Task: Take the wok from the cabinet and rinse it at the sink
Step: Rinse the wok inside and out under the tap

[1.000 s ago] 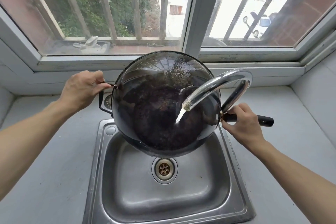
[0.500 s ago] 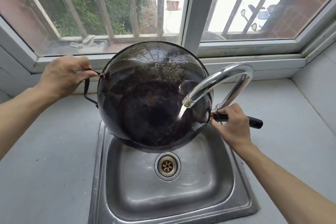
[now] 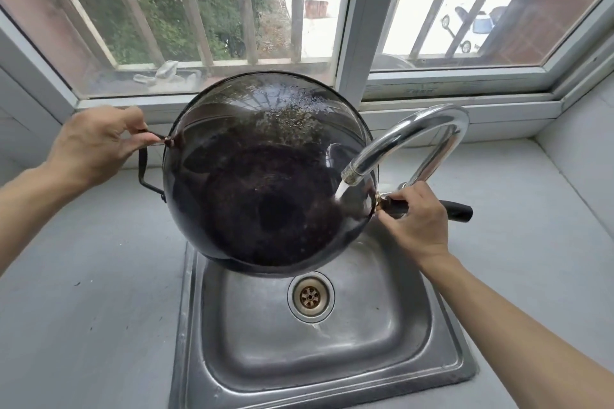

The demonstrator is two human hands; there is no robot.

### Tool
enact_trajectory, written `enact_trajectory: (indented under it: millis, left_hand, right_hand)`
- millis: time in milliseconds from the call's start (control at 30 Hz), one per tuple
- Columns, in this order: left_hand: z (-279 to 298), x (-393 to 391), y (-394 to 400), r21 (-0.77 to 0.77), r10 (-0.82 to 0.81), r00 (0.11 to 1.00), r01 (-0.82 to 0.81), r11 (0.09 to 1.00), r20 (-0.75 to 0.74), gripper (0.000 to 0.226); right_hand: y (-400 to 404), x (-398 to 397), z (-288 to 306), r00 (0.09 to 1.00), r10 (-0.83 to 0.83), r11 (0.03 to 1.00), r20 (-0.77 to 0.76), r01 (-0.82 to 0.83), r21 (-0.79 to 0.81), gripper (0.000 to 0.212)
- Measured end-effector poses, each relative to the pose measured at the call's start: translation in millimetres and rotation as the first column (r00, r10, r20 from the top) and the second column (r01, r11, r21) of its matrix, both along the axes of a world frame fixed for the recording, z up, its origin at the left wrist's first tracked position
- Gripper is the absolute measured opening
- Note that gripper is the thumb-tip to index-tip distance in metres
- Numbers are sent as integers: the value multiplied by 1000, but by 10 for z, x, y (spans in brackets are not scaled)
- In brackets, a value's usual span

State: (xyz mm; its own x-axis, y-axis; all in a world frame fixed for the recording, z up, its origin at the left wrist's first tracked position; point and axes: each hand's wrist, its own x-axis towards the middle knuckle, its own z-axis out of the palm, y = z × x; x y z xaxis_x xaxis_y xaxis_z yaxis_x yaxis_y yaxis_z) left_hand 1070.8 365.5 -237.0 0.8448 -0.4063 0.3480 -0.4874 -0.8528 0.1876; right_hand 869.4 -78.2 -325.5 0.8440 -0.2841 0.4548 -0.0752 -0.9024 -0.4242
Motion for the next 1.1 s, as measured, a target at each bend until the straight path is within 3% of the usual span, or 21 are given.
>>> enact_trajectory:
  millis: [367, 733, 1100]
  left_hand:
    - [-97, -64, -532, -47, -41, 996, 37, 998, -76, 24]
    - [-325, -243, -596, -84, 12, 990, -24, 996, -139, 17]
    - [-833, -284, -651, -209, -48, 968, -4, 978, -247, 14]
  right_hand:
    - [-500, -228, 175, 997, -53, 998, -48, 51, -44, 26]
    - [-650, -375, 407, 996, 40, 993, -80, -49, -108, 28]
    - [-753, -504, 656, 988, 91, 983, -128, -109, -146, 27]
